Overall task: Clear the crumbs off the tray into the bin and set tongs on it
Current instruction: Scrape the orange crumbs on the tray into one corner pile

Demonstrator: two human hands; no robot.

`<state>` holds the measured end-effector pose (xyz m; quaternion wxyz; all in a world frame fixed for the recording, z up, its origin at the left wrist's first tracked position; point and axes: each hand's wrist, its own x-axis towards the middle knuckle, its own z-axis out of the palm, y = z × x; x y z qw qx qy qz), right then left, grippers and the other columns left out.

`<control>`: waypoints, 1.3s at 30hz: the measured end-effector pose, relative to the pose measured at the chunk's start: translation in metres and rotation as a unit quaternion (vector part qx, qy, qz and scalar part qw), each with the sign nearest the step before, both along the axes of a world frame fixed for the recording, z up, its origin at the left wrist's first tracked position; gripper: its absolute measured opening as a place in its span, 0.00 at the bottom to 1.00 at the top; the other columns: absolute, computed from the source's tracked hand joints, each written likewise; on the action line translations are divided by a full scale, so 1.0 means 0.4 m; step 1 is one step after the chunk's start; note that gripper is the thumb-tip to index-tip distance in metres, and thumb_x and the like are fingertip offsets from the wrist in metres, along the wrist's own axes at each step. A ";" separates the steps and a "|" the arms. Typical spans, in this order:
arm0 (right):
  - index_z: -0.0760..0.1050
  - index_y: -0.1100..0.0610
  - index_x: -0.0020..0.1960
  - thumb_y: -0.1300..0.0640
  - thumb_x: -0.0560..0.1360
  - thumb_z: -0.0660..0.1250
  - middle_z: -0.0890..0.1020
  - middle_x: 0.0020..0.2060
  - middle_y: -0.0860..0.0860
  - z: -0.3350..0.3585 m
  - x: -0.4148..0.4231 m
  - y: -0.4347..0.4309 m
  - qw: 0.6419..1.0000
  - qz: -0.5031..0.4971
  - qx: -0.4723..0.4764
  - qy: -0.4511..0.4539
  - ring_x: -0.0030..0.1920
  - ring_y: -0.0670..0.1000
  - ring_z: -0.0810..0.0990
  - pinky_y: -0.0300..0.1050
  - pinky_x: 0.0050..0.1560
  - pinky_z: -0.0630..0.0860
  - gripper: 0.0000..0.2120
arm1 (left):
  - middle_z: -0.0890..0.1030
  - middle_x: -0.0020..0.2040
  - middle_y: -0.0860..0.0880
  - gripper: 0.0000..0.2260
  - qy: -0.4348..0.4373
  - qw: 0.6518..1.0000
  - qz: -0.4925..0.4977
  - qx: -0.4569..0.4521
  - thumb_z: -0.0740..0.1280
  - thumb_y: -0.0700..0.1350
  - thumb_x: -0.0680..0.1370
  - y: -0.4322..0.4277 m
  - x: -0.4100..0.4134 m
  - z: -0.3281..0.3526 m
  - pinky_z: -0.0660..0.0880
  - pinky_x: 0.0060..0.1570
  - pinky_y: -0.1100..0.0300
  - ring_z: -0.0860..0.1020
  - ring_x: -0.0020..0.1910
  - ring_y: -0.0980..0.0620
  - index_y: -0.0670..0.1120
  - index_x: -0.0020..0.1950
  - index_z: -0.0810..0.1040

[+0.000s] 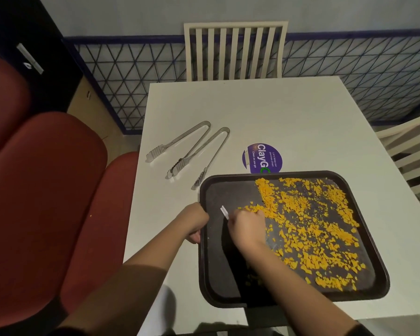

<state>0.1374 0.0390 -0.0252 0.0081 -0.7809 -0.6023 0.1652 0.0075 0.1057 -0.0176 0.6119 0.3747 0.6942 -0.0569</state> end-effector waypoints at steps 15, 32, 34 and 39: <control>0.80 0.50 0.49 0.53 0.76 0.63 0.84 0.43 0.49 0.037 0.095 -0.030 0.995 -0.070 0.046 0.047 0.45 0.51 0.80 0.47 0.59 0.63 0.08 | 0.77 0.39 0.40 0.12 0.000 0.995 -0.052 0.087 0.62 0.39 0.72 -0.019 0.004 -0.030 0.77 0.34 0.53 0.79 0.35 0.41 0.38 0.53 0.76; 0.81 0.54 0.42 0.57 0.76 0.60 0.84 0.41 0.51 -0.017 0.117 -0.082 0.997 -0.045 0.056 -0.028 0.40 0.54 0.80 0.48 0.53 0.65 0.11 | 0.79 0.45 0.38 0.06 -0.010 0.989 -0.060 0.136 0.60 0.38 0.76 -0.040 -0.002 -0.004 0.81 0.41 0.44 0.83 0.42 0.36 0.42 0.51 0.73; 0.82 0.53 0.45 0.56 0.77 0.60 0.84 0.43 0.50 -0.011 0.137 -0.079 0.996 -0.058 0.063 -0.025 0.42 0.53 0.81 0.48 0.56 0.64 0.12 | 0.80 0.48 0.38 0.08 -0.001 0.986 -0.061 0.152 0.59 0.39 0.76 -0.048 -0.003 -0.008 0.82 0.42 0.43 0.83 0.43 0.38 0.42 0.54 0.73; 0.81 0.50 0.50 0.53 0.75 0.63 0.84 0.49 0.47 0.017 0.068 -0.154 0.996 0.005 0.062 0.068 0.49 0.50 0.80 0.46 0.59 0.62 0.09 | 0.79 0.53 0.43 0.16 0.040 0.962 -0.082 0.256 0.65 0.48 0.75 -0.108 -0.020 -0.026 0.81 0.48 0.46 0.81 0.48 0.43 0.43 0.60 0.71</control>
